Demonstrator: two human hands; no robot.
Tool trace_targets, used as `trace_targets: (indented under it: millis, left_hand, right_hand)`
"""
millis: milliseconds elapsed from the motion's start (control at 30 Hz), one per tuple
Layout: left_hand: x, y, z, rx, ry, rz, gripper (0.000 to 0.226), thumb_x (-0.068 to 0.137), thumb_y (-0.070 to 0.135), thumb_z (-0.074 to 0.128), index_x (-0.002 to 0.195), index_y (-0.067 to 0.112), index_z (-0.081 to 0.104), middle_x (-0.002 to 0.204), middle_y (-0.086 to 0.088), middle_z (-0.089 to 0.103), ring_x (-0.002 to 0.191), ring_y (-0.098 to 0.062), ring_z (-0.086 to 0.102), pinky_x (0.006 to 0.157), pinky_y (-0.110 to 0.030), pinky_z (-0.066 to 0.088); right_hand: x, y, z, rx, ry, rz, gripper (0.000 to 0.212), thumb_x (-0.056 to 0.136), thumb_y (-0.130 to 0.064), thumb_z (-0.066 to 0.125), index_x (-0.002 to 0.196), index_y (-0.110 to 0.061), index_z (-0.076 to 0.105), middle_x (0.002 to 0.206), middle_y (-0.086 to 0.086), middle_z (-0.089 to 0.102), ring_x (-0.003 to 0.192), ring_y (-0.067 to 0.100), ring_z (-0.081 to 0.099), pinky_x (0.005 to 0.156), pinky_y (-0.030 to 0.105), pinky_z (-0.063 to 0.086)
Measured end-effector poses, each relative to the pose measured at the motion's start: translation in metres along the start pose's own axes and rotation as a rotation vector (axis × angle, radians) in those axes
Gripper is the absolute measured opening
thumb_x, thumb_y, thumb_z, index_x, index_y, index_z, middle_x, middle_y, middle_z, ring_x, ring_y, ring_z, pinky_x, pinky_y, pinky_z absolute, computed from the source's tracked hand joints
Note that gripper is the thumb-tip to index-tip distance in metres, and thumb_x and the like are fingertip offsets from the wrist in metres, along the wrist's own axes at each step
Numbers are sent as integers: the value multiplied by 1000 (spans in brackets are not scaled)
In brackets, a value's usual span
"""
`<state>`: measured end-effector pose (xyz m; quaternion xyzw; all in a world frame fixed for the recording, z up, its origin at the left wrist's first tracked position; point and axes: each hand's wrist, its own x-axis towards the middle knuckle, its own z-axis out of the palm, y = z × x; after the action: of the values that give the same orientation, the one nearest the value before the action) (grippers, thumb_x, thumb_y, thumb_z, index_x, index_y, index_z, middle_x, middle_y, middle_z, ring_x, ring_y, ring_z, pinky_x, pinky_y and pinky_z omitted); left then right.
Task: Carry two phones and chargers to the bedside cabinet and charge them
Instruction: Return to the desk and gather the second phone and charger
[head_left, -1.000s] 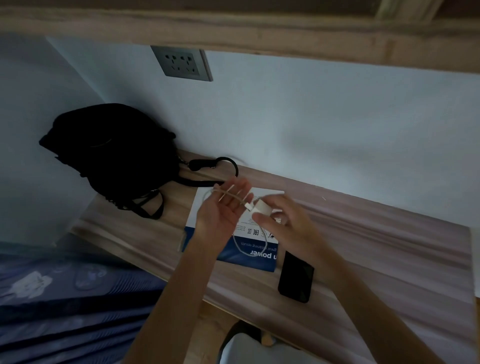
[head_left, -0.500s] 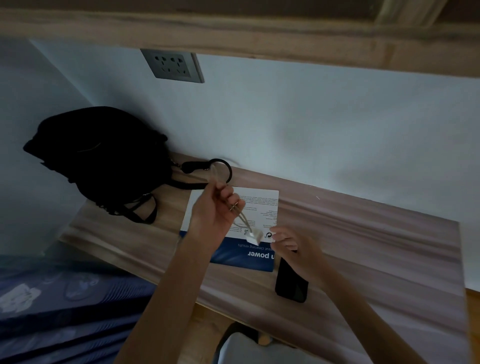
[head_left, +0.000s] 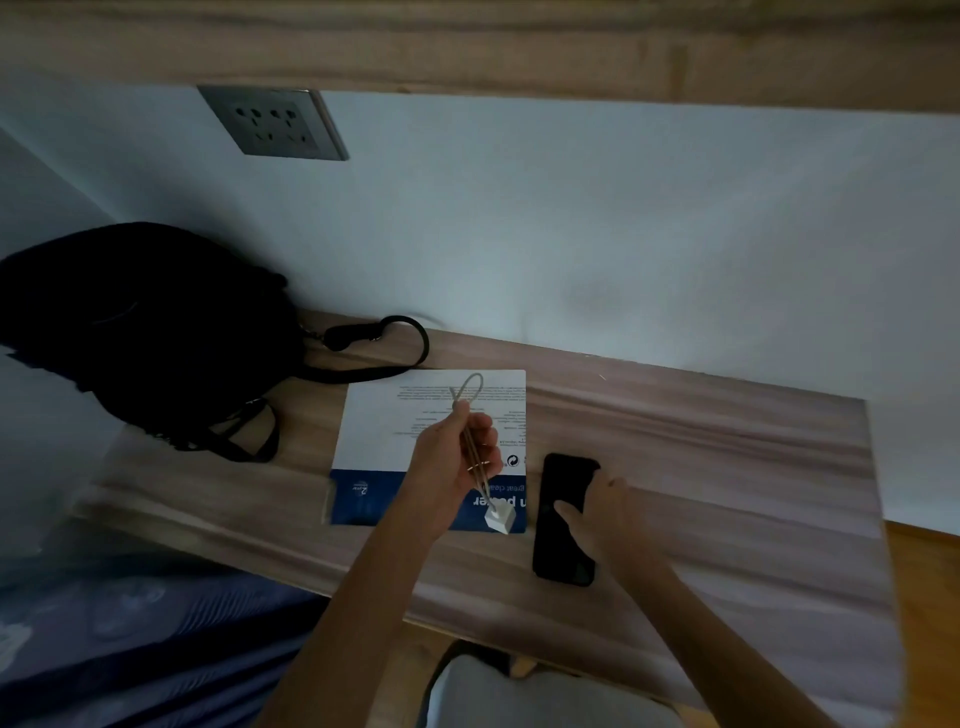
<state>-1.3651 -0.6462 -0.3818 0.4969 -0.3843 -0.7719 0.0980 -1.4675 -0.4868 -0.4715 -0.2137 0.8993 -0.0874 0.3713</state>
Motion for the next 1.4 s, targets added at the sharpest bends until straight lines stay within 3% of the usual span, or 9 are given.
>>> trace_targets:
  millis: [200,567,700,833,933,1000,1067,1167,1400]
  left_hand:
    - [-2,-3,6,-12,-18,-37,44,102,35,47,73,9,68,62,-6,64,52,-16,60,50,-29,52]
    - [-8,5,-4,6,-30,-21,44,102,33,46,74,7,68,60,-6,64,52,-16,61,51,-29,54]
    - [-11,14,-11,20,-48,-17,44,102,34,45,74,8,67,61,-5,64,52,-16,61,51,-29,54]
    - [-11,22,-20,47,-82,14,43,102,35,45,78,8,68,62,-4,63,50,-15,58,54,-30,53]
    - [-11,27,-26,86,-90,69,44,102,35,45,76,10,69,60,-4,61,46,-12,51,52,-29,50]
    - [-13,31,-28,108,-130,107,47,102,37,46,70,15,72,59,-4,60,43,-11,47,49,-27,48]
    - [-18,36,-26,117,-189,132,50,102,37,47,65,17,74,57,-4,58,42,-11,45,46,-25,46]
    - [-28,44,-17,111,-281,143,51,102,36,47,62,16,74,55,-4,56,41,-11,42,46,-25,46]
    - [-59,55,15,171,-477,175,48,101,35,47,65,16,73,57,-2,54,44,-10,40,49,-25,45]
  right_hand:
    - [-3,-19,19,-112,4,87,117,86,-66,60,154,7,-1,153,31,26,137,39,39,107,40,41]
    - [0,-22,38,-92,100,48,116,82,-59,67,157,-4,-2,142,23,32,125,33,42,96,36,48]
    - [2,-23,25,172,139,-20,106,77,-56,70,156,-15,12,132,17,39,113,29,47,90,38,51]
    - [-11,-42,-6,727,61,-252,45,84,-37,73,125,-43,55,121,0,63,107,25,66,80,34,62]
    - [-40,-59,-34,1037,24,-354,34,88,-35,65,110,-60,61,110,-8,74,106,18,70,79,26,61]
    - [-56,-66,-46,1211,2,-377,36,90,-37,58,126,-42,62,118,-4,74,110,16,70,87,30,59]
    - [-69,-70,-56,1372,-24,-352,39,91,-41,52,121,-27,71,119,3,75,109,19,71,88,32,58]
    - [-90,-71,-67,1539,3,-317,40,90,-47,49,110,-28,78,116,11,75,101,23,71,83,31,57]
    - [-133,-46,-80,1775,125,-445,60,90,-53,51,135,-16,63,139,24,59,118,34,57,100,42,44]
